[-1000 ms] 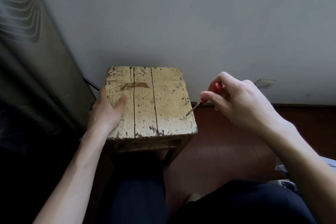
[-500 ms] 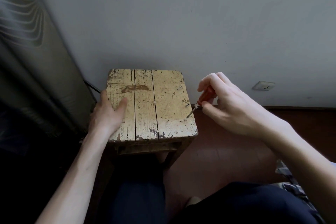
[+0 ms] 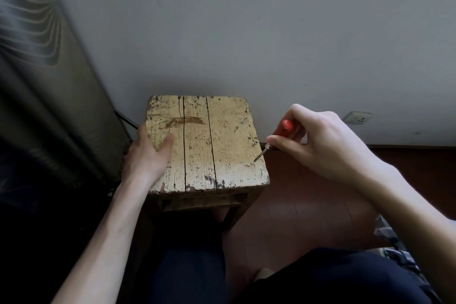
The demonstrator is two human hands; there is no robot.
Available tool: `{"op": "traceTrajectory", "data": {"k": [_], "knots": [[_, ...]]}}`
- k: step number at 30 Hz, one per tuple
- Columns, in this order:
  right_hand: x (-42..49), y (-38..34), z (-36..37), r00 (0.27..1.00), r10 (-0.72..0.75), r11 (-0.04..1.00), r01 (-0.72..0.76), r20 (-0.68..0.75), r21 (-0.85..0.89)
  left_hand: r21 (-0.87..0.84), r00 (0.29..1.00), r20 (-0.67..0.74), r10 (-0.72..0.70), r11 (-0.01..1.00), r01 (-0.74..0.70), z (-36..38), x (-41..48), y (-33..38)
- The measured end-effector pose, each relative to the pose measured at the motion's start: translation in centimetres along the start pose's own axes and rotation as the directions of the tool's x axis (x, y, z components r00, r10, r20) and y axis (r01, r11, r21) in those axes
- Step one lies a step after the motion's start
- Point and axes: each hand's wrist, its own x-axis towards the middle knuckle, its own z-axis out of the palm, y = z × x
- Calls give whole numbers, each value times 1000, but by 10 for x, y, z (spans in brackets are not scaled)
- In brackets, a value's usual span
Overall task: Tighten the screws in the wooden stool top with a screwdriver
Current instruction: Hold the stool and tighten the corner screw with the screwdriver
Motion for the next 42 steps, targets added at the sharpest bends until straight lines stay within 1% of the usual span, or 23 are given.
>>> {"op": "traceTrajectory", "data": {"k": [4,7,9,12,15,19,24,28,30,32,34,37,39,42], "knots": [[0,-2,5,999,13,1000,-14,-42,-12,-4,1000,-6,7,1000,-7,0,1,0],[0,-3,4,999,-10,999,12,-33,53,-3,1000,-5,-1,1000,1,0,0,0],[0,-2,1,1000,-14,996,13,7,88,6,1000,-4,-8,1000,8,0,-1,1],[-2,1,-9,993,-16,985,-5,121,170,3,1000,-12,3,1000,-3,0,-2,1],[-4,4,-15,986,-24,986,-5,167,167,8,1000,-8,-1,1000,1,0,-1,2],[-3,6,-13,992,-5,991,-12,128,135,16,1000,-7,-1,1000,1,0,-1,1],[-2,4,-6,999,7,997,-10,36,81,2,1000,-11,8,1000,-8,-1,-2,2],[-5,4,2,999,6,997,-3,-47,79,-2,1000,-11,6,1000,-6,-1,-1,2],[-7,3,7,998,-9,997,13,-54,75,-7,1000,-5,2,1000,-2,-1,-1,2],[-7,2,8,998,-22,992,29,-52,122,-10,1000,1,-8,1000,8,-1,-2,2],[-8,2,6,1000,-19,981,22,-18,193,-13,1000,-3,-10,1000,10,-1,-2,2],[-8,5,-4,994,-3,969,-24,107,245,-9,1000,-3,-7,1000,7,-1,-2,2],[-8,6,-10,986,-11,973,-27,166,229,-2,1000,0,-5,1000,5,-1,-1,2],[-7,5,-12,982,-10,981,-27,188,193,-6,1000,0,-7,1000,7,-1,-1,1]]}}
